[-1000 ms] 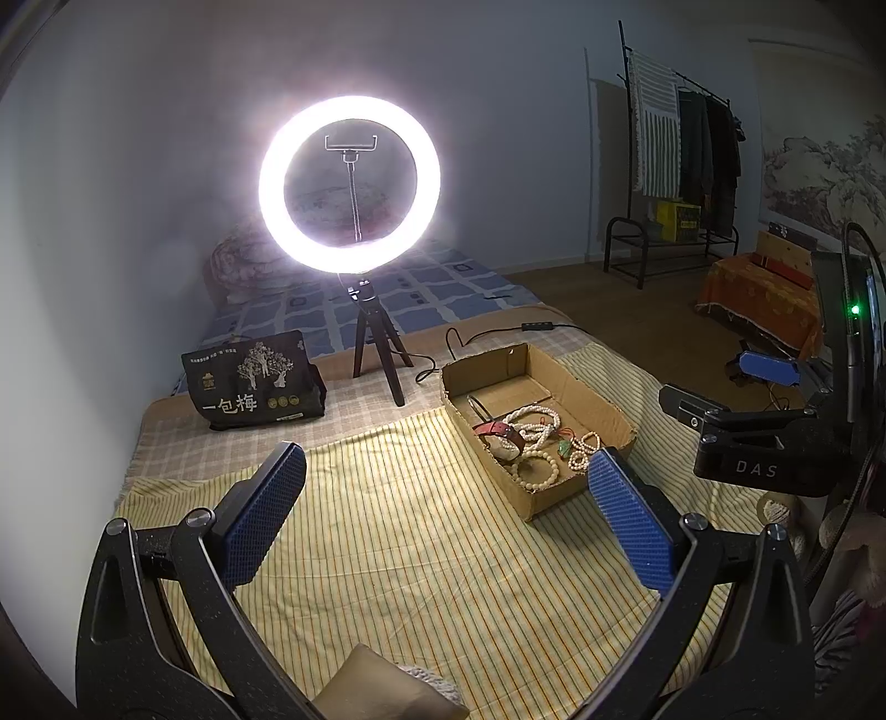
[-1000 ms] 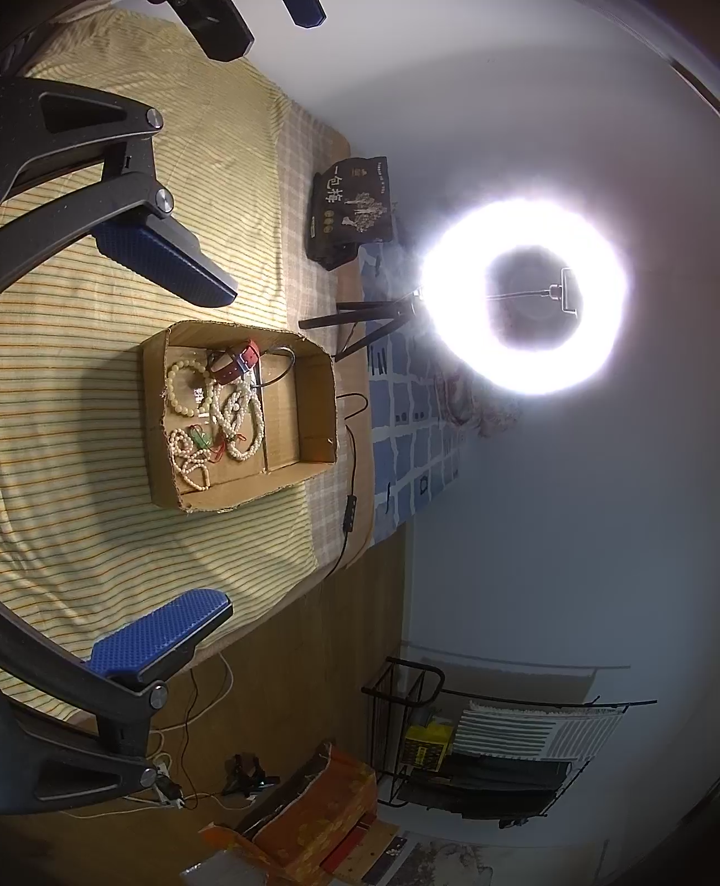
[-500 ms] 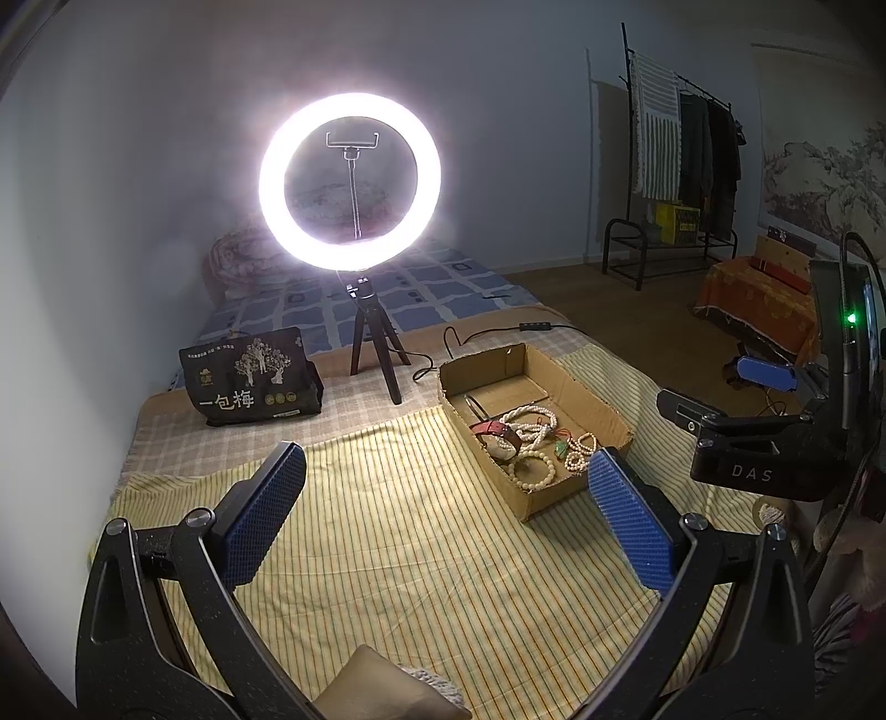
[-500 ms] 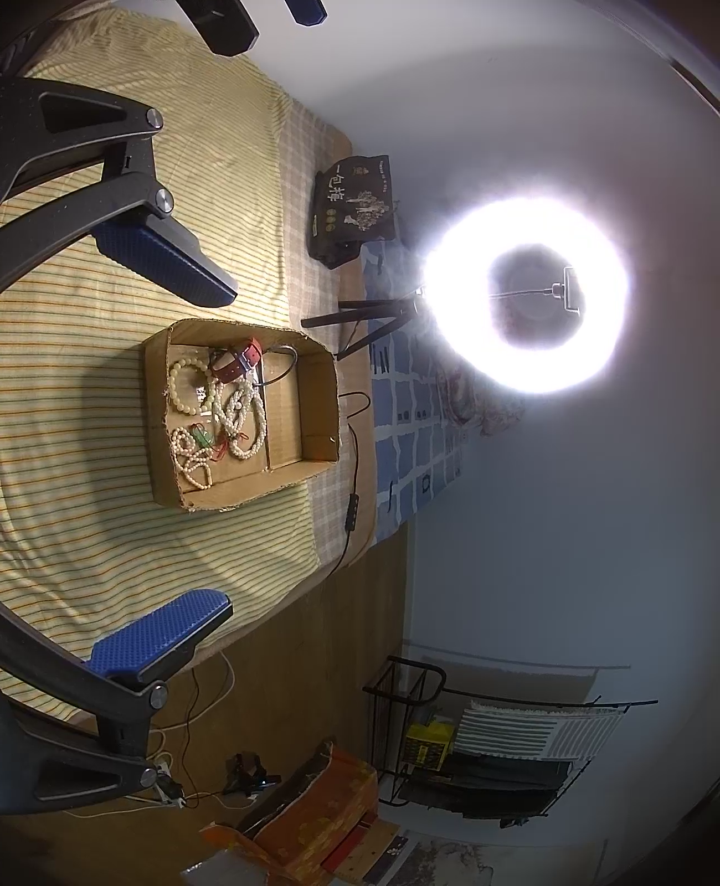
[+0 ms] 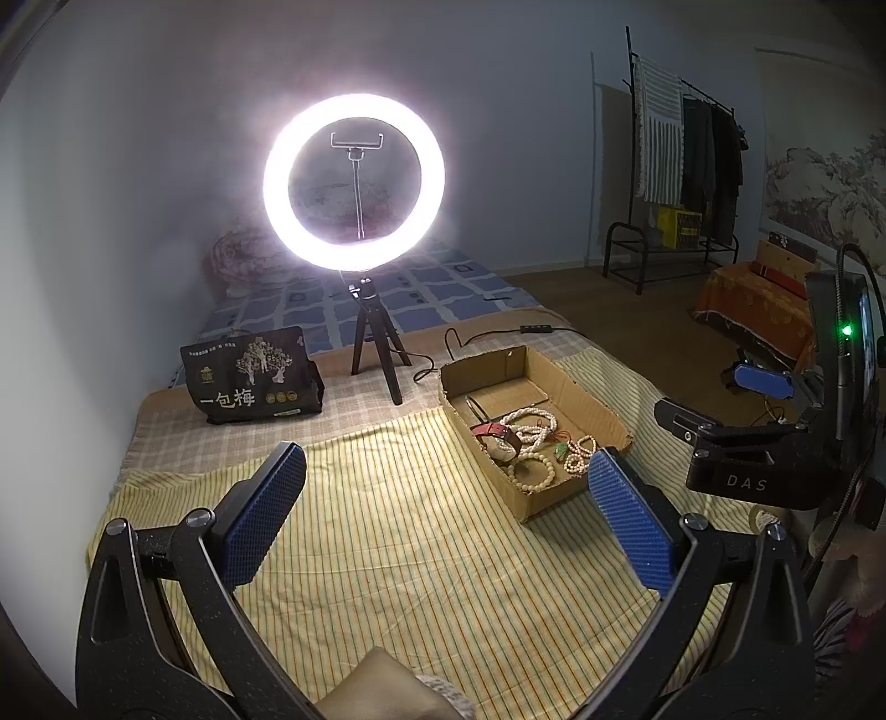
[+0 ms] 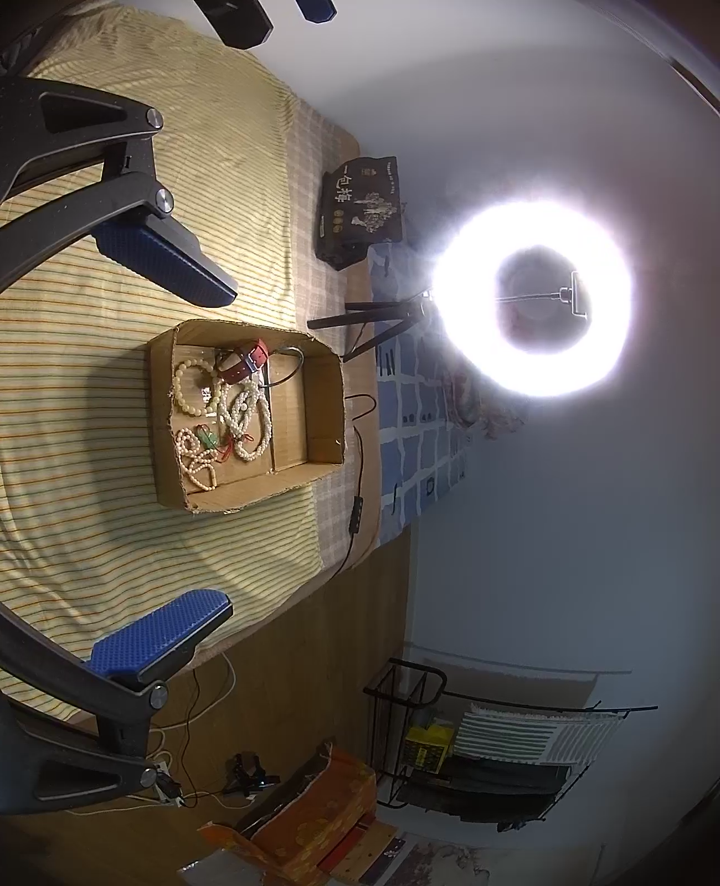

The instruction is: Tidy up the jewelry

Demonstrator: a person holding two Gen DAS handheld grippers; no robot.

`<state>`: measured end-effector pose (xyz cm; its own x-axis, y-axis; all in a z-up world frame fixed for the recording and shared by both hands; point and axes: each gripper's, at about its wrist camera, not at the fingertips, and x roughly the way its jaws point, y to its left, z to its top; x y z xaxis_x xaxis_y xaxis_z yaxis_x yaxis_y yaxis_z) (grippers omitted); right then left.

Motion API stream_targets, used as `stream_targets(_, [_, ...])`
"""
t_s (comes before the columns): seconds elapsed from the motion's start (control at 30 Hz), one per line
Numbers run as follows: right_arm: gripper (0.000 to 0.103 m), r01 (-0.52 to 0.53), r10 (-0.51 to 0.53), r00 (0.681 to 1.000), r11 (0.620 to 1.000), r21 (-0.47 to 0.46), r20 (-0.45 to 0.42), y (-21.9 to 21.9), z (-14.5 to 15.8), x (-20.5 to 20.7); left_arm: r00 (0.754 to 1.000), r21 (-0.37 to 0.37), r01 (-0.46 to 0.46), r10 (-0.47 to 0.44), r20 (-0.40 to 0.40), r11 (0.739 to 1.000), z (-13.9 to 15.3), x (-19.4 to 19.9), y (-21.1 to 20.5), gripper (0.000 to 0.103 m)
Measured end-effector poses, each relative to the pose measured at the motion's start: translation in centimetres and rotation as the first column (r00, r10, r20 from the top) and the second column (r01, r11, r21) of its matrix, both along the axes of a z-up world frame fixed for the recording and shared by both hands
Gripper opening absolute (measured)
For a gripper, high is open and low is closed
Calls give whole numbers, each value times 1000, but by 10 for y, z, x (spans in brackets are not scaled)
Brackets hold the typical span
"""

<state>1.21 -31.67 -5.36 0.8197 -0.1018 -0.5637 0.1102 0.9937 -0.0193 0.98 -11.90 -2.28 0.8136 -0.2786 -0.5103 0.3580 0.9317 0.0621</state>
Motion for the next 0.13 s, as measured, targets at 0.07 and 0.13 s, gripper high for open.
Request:
stream_targets(0.07, [103,0,0,1000,1000,-1,-3,0,0,0,1000,0,-2,2,3,1000,-1,-2,0,103])
stream_targets(0.13, [103,2,-2,1000,1000,0,-4,1,0,2,1000,1,-5,5,0,1000,-1,-3,-2,103])
